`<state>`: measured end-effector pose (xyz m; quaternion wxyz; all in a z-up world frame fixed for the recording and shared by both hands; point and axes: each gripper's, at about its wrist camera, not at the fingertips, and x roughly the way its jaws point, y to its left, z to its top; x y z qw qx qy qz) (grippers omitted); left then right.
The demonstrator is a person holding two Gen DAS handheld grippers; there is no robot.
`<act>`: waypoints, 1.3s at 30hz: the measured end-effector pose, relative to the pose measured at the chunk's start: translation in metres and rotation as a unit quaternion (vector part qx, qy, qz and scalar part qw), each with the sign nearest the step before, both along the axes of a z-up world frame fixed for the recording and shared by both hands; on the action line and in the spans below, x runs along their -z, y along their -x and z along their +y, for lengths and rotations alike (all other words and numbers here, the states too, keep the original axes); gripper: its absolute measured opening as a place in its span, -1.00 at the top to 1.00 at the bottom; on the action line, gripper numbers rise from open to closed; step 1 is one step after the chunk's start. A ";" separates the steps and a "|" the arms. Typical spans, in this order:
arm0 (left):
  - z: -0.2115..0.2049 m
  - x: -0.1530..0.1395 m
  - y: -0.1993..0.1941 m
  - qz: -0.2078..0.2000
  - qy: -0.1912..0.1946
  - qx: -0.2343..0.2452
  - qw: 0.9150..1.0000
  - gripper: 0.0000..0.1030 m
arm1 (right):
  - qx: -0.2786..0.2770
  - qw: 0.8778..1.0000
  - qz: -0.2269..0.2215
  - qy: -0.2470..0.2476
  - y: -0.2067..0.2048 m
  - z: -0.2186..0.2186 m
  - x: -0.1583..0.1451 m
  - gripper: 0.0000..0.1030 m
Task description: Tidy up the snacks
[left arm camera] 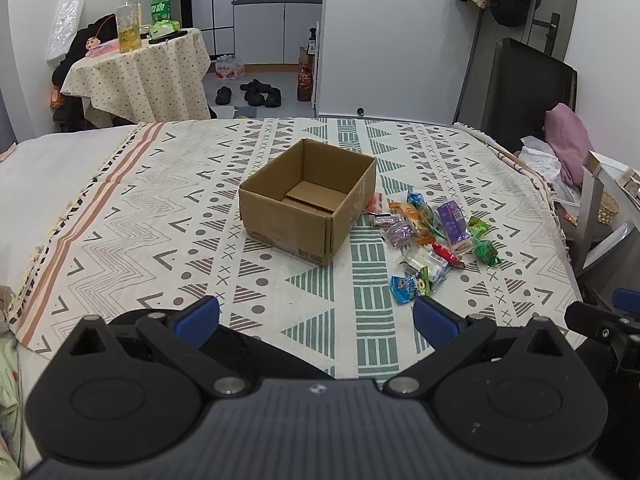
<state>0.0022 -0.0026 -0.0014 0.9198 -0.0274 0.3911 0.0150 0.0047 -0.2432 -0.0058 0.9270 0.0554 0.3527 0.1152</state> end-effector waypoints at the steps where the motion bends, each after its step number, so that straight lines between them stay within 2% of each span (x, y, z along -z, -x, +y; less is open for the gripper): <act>1: 0.001 0.000 0.000 0.001 0.001 -0.001 1.000 -0.99 | -0.001 1.000 0.000 0.001 0.000 0.000 0.000 -1.00; 39: 0.006 0.004 -0.012 0.005 0.000 -0.008 1.000 -0.99 | -0.022 1.000 0.000 0.003 -0.019 0.005 0.003 -1.00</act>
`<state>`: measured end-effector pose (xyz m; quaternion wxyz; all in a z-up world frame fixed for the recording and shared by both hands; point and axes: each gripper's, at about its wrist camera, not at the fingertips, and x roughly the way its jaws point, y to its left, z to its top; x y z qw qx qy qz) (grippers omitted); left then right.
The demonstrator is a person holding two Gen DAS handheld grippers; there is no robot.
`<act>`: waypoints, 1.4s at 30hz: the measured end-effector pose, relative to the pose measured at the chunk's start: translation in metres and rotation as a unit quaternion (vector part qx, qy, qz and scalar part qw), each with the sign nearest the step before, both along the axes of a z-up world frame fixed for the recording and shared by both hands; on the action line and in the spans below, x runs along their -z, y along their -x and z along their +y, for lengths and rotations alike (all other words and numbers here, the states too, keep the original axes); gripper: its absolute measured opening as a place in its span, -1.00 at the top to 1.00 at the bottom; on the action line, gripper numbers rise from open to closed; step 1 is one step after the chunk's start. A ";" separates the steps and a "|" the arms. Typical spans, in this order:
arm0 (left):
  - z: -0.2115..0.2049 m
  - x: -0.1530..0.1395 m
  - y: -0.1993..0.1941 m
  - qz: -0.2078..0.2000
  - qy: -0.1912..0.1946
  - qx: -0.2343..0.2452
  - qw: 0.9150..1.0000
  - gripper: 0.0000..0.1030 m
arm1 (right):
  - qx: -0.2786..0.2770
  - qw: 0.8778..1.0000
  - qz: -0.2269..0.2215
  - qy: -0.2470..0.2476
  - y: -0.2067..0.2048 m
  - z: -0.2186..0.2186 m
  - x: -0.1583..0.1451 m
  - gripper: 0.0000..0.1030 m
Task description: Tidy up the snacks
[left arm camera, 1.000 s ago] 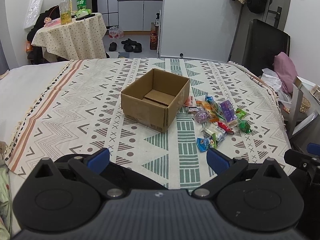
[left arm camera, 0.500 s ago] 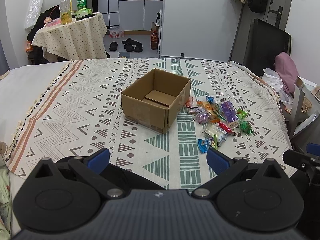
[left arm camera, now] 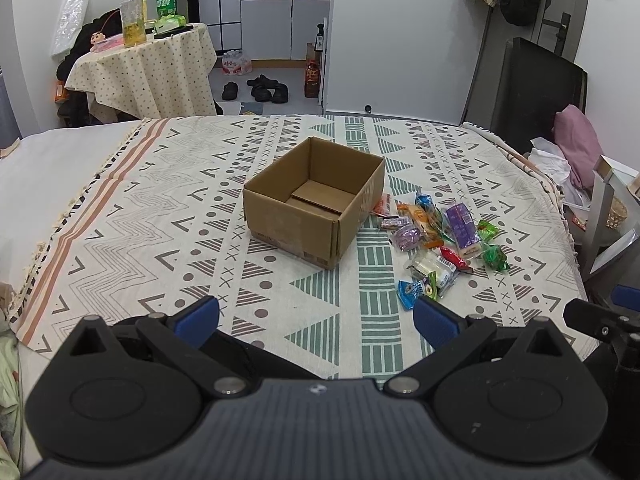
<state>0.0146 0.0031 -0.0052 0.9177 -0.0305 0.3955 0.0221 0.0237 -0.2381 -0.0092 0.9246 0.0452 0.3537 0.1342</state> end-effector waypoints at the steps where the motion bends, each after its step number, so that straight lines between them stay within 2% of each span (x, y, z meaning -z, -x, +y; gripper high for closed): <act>1: 0.000 0.000 -0.001 0.001 0.000 0.000 1.000 -0.99 | -0.001 1.000 0.000 0.000 -0.001 -0.001 0.000 -1.00; 15: -0.015 0.018 -0.032 0.017 0.009 -0.006 1.000 -0.99 | 0.005 1.000 0.023 -0.004 -0.030 -0.014 0.019 -0.97; 17: -0.017 0.022 -0.040 0.022 0.018 -0.006 1.000 -0.98 | 0.009 0.999 0.030 -0.010 -0.036 -0.019 0.024 -0.86; 23: -0.030 0.035 -0.063 0.032 0.030 0.001 0.999 -0.95 | 0.019 0.998 0.049 -0.024 -0.056 -0.032 0.039 -0.77; 29: -0.044 0.051 -0.085 0.041 0.043 0.003 0.998 -0.91 | 0.031 0.996 0.074 -0.044 -0.079 -0.045 0.057 -0.54; 42: -0.066 0.092 -0.133 0.082 0.067 0.000 0.994 -0.67 | 0.061 0.991 0.101 -0.061 -0.124 -0.058 0.089 -0.42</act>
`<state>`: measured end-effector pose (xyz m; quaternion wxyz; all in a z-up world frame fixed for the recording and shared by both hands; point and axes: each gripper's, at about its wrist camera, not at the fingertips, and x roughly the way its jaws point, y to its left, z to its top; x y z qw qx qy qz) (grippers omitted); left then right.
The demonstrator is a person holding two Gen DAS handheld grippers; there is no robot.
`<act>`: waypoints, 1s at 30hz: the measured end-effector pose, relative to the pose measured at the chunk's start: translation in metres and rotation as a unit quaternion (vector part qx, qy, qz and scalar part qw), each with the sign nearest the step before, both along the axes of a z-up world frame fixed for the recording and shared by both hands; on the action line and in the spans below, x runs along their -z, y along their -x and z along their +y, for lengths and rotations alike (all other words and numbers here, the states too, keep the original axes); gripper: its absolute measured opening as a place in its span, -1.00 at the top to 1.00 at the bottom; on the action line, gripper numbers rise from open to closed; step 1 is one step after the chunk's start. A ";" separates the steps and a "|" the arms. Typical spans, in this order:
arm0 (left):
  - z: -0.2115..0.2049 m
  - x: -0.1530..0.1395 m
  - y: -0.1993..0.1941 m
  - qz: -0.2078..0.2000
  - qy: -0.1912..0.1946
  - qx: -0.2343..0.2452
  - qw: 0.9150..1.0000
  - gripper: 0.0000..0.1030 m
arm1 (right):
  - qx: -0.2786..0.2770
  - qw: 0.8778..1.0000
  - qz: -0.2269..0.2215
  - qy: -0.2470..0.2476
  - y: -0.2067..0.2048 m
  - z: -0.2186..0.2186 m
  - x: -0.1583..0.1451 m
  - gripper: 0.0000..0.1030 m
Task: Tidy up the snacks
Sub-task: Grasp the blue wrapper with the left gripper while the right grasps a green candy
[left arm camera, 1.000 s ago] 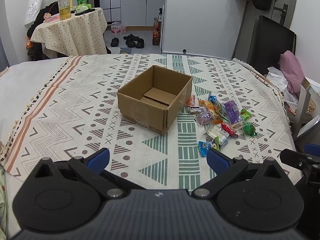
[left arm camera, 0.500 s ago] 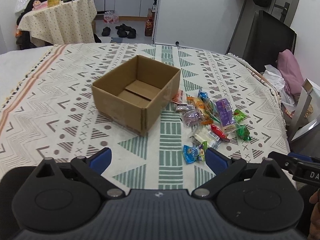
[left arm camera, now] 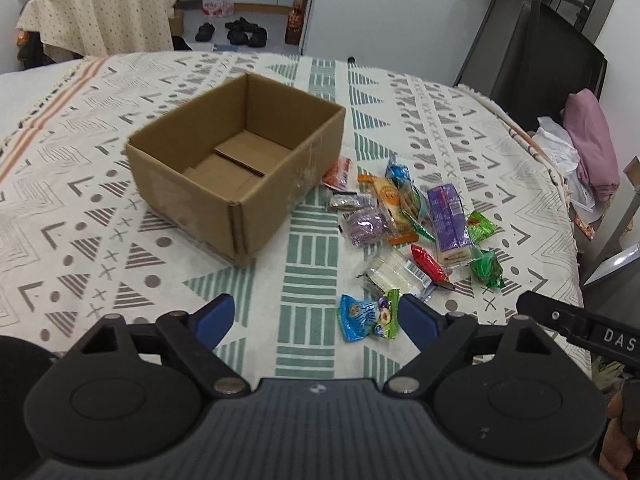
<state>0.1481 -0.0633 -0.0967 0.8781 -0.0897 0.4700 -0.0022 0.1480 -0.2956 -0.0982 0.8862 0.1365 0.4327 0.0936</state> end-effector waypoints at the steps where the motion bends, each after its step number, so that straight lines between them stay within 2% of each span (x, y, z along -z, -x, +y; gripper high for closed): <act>1: -0.002 0.004 -0.004 0.005 0.002 0.002 1.000 -0.63 | 0.003 1.000 0.003 0.000 -0.003 -0.001 0.002 -0.41; 9: -0.016 0.033 -0.031 0.039 0.018 0.007 0.999 -0.46 | 0.016 1.000 0.025 -0.007 -0.025 -0.006 0.021 -0.30; 16: -0.027 0.060 -0.051 0.072 0.035 0.002 0.997 -0.29 | 0.032 0.999 0.043 -0.003 -0.045 -0.012 0.037 -0.10; 27: -0.042 0.096 -0.072 0.117 0.048 -0.005 0.992 -0.21 | 0.062 0.996 0.068 0.005 -0.074 -0.026 0.060 -0.09; 30: -0.045 0.102 -0.076 0.125 0.047 -0.008 0.991 -0.08 | 0.065 0.995 0.076 0.004 -0.080 -0.028 0.066 -0.09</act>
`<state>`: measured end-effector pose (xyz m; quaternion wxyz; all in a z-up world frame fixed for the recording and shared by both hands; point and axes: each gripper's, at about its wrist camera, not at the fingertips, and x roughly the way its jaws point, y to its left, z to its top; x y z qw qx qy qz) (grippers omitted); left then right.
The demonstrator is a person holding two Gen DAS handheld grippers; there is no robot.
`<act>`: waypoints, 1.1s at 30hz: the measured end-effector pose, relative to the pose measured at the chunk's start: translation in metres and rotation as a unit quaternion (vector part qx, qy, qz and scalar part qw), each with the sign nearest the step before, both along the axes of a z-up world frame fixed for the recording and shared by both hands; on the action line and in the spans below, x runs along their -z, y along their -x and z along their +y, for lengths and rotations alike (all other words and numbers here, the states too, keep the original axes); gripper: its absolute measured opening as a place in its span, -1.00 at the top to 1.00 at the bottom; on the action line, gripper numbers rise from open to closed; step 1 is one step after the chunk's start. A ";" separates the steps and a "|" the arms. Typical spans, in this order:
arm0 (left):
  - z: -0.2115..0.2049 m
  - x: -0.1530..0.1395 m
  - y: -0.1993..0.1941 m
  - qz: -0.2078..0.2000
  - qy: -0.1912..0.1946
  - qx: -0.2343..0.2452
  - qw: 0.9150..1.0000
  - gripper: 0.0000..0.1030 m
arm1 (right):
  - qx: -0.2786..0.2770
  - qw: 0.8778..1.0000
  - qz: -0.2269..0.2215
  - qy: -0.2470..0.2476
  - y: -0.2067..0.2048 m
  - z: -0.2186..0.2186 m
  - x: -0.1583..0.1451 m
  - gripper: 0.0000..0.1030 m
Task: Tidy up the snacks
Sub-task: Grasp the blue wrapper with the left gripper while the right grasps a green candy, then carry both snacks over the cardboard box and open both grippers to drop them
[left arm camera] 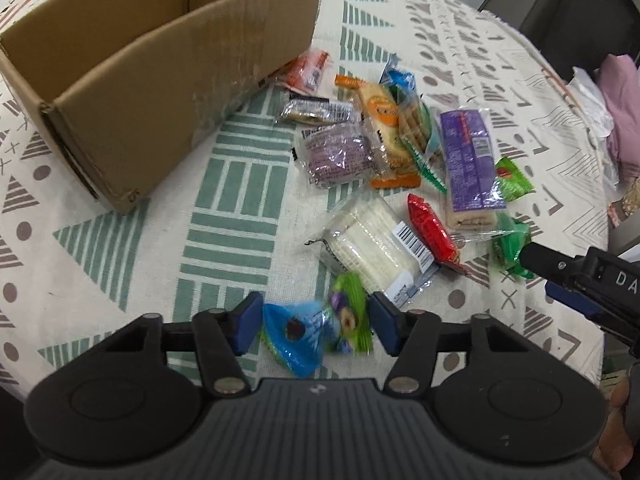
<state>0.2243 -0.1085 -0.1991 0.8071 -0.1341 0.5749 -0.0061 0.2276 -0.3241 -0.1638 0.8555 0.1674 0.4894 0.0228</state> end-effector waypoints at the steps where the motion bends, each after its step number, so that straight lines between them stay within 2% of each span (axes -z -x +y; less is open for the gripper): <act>1: 0.001 0.002 0.000 0.004 0.004 -0.004 1.000 -0.07 | 0.001 1.000 0.002 0.000 -0.002 -0.001 0.002 -0.09; 5: 0.001 0.004 -0.001 0.002 0.004 -0.011 1.000 0.01 | 0.003 1.000 0.010 0.006 -0.010 -0.003 0.008 -0.09; 6: 0.001 0.002 -0.001 0.000 0.002 -0.011 1.000 0.25 | 0.004 1.000 0.011 0.007 -0.012 -0.003 0.010 -0.09; 9: 0.005 0.001 -0.002 0.002 0.009 -0.017 1.000 0.35 | 0.007 1.000 0.014 0.011 -0.016 -0.005 0.013 -0.10; 18: 0.016 -0.009 0.001 -0.015 0.016 -0.032 0.999 0.37 | -0.002 1.000 0.011 0.027 -0.031 0.001 0.019 -0.09; 19: 0.016 -0.010 0.001 -0.017 0.014 -0.032 0.999 0.37 | -0.002 1.000 0.012 0.026 -0.032 0.001 0.020 -0.06; 20: 0.016 -0.012 0.000 -0.018 0.011 -0.032 0.999 0.37 | -0.003 1.000 0.014 0.024 -0.033 0.001 0.022 0.09; 23: 0.017 -0.021 0.001 -0.028 0.005 -0.032 0.999 0.37 | -0.006 1.000 0.014 0.014 -0.031 -0.001 0.024 0.27; 28: 0.017 -0.038 0.006 -0.050 -0.001 -0.032 0.998 0.37 | -0.007 1.000 0.012 0.001 -0.025 -0.003 0.020 0.33; 33: 0.022 -0.053 0.012 -0.069 -0.009 -0.040 0.997 0.37 | 0.001 1.000 -0.016 -0.009 -0.012 -0.006 0.005 0.33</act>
